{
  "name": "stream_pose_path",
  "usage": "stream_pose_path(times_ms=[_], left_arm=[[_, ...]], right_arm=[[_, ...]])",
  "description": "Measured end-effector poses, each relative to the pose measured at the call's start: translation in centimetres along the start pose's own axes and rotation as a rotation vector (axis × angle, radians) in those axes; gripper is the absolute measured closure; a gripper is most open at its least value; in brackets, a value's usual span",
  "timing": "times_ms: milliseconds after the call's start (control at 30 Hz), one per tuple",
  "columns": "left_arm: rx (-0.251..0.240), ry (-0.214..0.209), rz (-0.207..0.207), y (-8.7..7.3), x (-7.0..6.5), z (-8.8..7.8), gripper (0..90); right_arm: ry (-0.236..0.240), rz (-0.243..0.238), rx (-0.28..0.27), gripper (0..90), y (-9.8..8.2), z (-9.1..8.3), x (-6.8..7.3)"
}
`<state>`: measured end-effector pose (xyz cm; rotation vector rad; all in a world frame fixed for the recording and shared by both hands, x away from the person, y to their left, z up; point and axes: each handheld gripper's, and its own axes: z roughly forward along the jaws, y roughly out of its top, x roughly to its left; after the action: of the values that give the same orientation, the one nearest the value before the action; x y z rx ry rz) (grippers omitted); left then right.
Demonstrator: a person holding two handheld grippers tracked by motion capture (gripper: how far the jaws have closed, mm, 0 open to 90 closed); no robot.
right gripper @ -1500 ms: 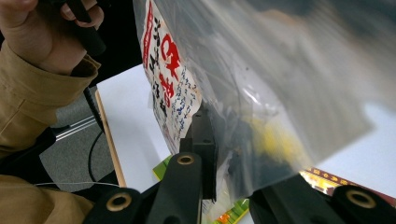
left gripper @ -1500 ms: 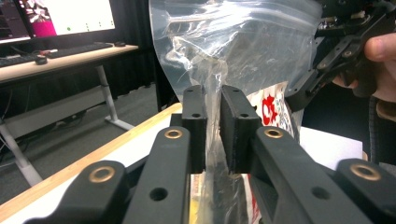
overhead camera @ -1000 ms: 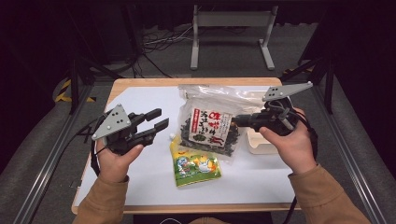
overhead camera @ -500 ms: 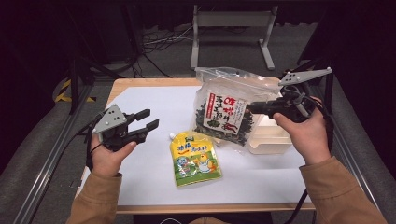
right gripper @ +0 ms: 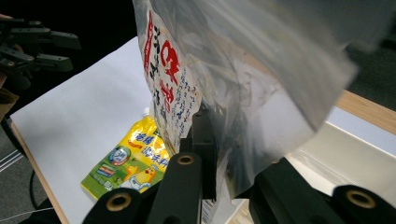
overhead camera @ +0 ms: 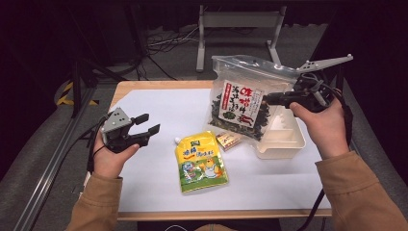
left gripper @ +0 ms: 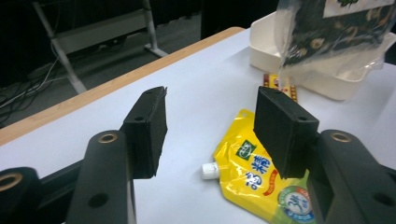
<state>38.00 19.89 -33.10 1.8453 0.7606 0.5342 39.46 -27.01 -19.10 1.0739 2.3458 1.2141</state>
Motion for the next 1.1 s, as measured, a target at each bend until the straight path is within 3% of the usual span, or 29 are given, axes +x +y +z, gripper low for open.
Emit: stream_pose_path(times_ms=[133,300,467,633,867,1100], left_arm=[[0.0,0.011,-0.011,-0.6,0.6,0.3,43.0],[0.005,-0.006,-0.021,-1.0,1.0,0.7,40.2],[0.035,-0.011,-0.023,-1.5,1.4,1.1,35.9],[0.076,-0.033,-0.053,-2.0,1.7,1.5,35.8],[0.122,-0.009,-0.051,-2.6,2.4,1.8,26.5],[0.125,-0.007,-0.063,-3.1,2.7,2.0,20.0]], right_arm=[[-0.038,-0.007,0.02,84.8,0.5,0.1,-0.7],[-0.076,-0.005,0.028,84.9,1.3,0.0,-1.7],[-0.1,0.002,0.027,84.8,1.8,-0.4,-2.3],[-0.123,-0.001,0.023,84.8,2.0,-0.7,-2.9],[-0.177,-0.022,0.036,84.7,2.1,-0.8,-3.8],[-0.224,-0.03,0.023,84.7,1.9,-1.1,-5.1]])
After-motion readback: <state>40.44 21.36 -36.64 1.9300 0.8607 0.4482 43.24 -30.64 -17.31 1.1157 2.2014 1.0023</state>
